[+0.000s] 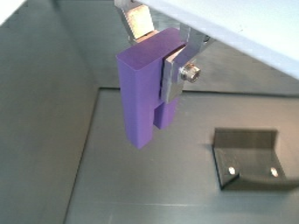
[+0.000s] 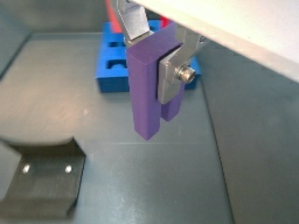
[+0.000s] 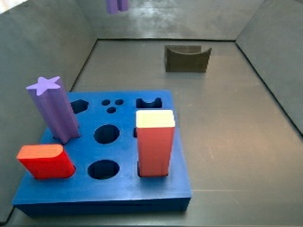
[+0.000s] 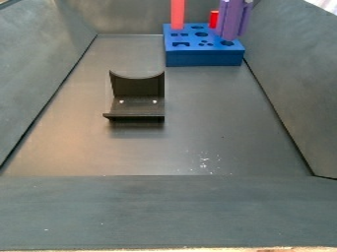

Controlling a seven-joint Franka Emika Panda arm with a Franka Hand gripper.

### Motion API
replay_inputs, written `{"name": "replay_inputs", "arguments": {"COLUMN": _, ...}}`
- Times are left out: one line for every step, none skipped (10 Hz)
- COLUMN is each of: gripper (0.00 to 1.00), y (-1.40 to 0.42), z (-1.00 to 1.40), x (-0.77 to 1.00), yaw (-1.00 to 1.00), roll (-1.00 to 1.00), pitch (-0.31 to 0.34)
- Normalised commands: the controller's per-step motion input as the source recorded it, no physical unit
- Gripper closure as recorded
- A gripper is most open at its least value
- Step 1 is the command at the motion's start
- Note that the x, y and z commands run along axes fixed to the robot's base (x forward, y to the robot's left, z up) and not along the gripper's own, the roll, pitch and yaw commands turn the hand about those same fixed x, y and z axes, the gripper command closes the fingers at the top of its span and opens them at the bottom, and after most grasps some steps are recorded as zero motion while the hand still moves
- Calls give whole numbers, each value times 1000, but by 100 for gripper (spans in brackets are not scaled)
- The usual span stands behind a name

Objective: Pick up the double-square object. Move up. Rotate the double-square object. Move to above the board. Insert the double-square object.
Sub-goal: Rotate the double-square object.

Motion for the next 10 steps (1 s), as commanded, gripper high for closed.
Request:
{"name": "replay_inputs", "arguments": {"gripper": 100, "y": 10, "z": -12, "x": 41, "yaw": -1000, "roll": -1, "pitch": 6}}
{"name": "replay_inputs", "arguments": {"gripper": 100, "y": 10, "z": -13, "x": 39, "yaw": -1000, "roll": -1, "pitch": 8}}
{"name": "replay_inputs", "arguments": {"gripper": 100, "y": 11, "z": -13, "x": 39, "yaw": -1000, "roll": -1, "pitch": 10}}
{"name": "replay_inputs", "arguments": {"gripper": 100, "y": 11, "z": -13, "x": 38, "yaw": -928, "roll": -2, "pitch": 13}}
{"name": "replay_inputs", "arguments": {"gripper": 100, "y": 12, "z": -14, "x": 38, "yaw": -680, "roll": -2, "pitch": 13}}
{"name": "replay_inputs", "arguments": {"gripper": 100, "y": 12, "z": -14, "x": 38, "yaw": -395, "roll": -2, "pitch": 13}}
{"name": "replay_inputs", "arguments": {"gripper": 100, "y": 12, "z": -14, "x": 38, "yaw": -242, "roll": -2, "pitch": 13}}
{"name": "replay_inputs", "arguments": {"gripper": 100, "y": 0, "z": 0, "x": 0, "yaw": -1000, "roll": 0, "pitch": 0}}
{"name": "replay_inputs", "arguments": {"gripper": 100, "y": 3, "z": 0, "x": 0, "yaw": -1000, "roll": -1, "pitch": 0}}
{"name": "replay_inputs", "arguments": {"gripper": 100, "y": 5, "z": 0, "x": -1, "yaw": -1000, "roll": -1, "pitch": 0}}
